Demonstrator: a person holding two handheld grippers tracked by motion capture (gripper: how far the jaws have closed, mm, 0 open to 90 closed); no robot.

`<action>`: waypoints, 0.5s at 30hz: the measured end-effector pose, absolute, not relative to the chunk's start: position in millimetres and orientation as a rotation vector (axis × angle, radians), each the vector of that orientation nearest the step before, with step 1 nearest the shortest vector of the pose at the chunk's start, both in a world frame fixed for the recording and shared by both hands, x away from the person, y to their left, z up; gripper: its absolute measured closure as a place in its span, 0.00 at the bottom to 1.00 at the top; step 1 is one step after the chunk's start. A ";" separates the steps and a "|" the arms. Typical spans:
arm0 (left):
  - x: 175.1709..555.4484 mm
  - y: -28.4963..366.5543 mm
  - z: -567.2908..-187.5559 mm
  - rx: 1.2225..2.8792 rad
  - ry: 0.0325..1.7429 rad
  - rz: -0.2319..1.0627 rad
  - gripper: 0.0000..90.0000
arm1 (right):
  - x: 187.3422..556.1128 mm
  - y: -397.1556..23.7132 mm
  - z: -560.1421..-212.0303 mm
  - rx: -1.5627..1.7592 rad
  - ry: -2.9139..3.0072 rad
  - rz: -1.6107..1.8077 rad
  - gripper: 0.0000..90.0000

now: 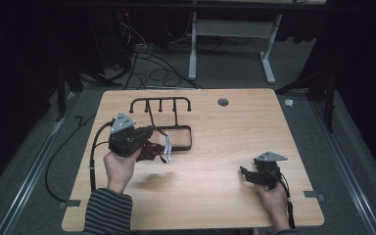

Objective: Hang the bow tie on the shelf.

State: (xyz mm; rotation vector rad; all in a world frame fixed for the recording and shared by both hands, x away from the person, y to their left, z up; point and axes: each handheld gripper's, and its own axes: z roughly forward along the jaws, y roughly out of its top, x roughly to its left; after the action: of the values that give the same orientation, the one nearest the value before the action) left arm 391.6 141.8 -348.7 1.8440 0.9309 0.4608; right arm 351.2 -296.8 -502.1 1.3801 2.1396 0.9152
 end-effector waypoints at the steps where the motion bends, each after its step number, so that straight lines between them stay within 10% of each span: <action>1: 392.6 140.9 -348.1 1.846 0.930 0.463 1.00 | 351.2 -296.8 -502.0 1.381 2.141 0.915 0.37; 15: 408.3 133.9 -338.2 1.856 0.924 0.466 1.00 | 351.1 -297.0 -502.0 1.385 2.140 0.917 0.37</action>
State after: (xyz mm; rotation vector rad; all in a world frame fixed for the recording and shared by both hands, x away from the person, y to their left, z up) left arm 408.3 133.9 -338.2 1.8562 0.9244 0.4659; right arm 351.1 -297.0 -502.0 1.3847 2.1403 0.9172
